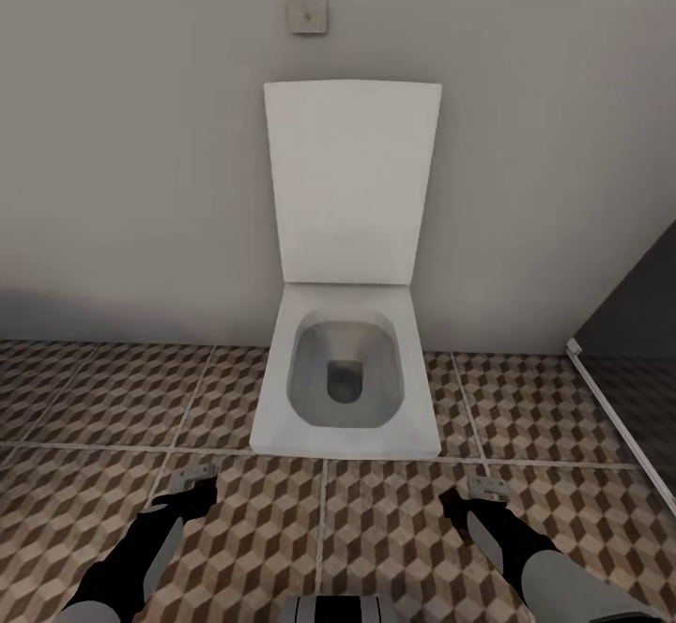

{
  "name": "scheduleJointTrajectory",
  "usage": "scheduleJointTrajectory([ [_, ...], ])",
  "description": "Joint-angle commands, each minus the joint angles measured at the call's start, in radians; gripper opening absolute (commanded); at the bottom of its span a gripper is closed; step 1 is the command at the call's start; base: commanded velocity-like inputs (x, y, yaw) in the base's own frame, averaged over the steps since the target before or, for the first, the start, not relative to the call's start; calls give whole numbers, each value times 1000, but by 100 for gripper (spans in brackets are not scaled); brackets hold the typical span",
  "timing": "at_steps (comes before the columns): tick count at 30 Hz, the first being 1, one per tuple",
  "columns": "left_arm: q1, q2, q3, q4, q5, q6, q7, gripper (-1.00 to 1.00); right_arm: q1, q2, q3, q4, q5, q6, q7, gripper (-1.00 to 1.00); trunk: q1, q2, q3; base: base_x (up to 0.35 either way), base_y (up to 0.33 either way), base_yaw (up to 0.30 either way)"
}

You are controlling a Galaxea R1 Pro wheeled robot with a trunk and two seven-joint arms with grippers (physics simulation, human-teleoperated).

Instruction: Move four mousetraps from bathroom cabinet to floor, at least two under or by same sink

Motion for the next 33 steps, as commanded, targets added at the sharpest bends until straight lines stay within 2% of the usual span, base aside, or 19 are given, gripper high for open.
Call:
scheduleJointTrajectory([
  [1, 0, 0, -1, -2, 9, 5, 7, -100, 0, -1, 9, -3, -10, 6, -6, -100, 0, 0, -1, 0, -25, 0],
  [8, 0, 1, 1, -2, 10, 5, 7, -100, 0, 0, 9, -3, -9, 6, -6, -100, 0, 0, -1, 0, -156, 0],
  [16, 0, 2, 1, -2, 11, 5, 7, -100, 0, -2, 9, -3, -9, 6, -6, -100, 0, 0, -1, 22, -26, 0],
  [33, 0, 3, 4, -2, 11, 5, 7, -100, 0, -4, 1, -3, -9, 6, -7, -100, 0, 0, -1, 261, 162, 0],
])
